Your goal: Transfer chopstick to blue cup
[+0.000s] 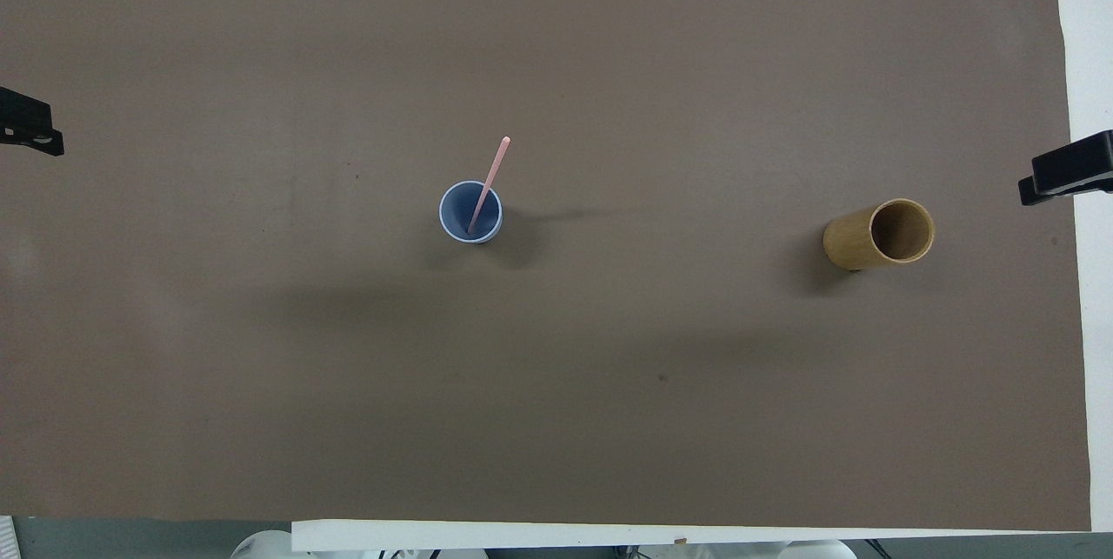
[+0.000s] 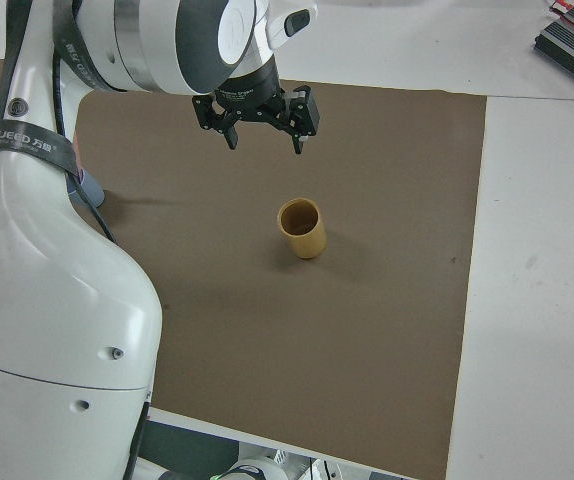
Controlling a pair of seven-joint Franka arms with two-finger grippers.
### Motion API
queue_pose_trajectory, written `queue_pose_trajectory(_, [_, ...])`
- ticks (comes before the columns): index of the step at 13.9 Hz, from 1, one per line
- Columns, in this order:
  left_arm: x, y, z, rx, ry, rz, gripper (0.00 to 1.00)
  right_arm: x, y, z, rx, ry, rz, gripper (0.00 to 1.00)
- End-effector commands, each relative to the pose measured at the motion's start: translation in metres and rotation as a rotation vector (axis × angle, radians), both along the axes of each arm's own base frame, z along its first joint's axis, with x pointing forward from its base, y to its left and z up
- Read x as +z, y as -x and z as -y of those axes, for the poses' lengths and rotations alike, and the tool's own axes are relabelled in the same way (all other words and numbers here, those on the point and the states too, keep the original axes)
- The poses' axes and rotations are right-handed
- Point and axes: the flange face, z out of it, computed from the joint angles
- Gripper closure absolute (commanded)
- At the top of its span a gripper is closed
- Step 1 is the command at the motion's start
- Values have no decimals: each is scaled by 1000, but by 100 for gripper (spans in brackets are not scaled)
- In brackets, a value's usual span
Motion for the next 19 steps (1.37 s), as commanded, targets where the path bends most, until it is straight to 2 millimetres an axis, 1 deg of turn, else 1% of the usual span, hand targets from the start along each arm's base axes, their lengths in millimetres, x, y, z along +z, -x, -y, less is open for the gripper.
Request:
queue_pose_trajectory(1, [0,3,0,0,-3,-11,0,-3,12,3,5,8,-11,0])
queue_pose_trajectory(4, [0,3,0,0,-3,-11,0,-7,11,16,-27,1,-22,0])
queue_pose_trajectory(11, [0,3,0,0,-3,-11,0,-7,11,13,-14,-4,-23,0])
queue_pose_trajectory(19, [0,3,0,-1,-3,-11,0,-6,10,14,-23,-2,-11,0])
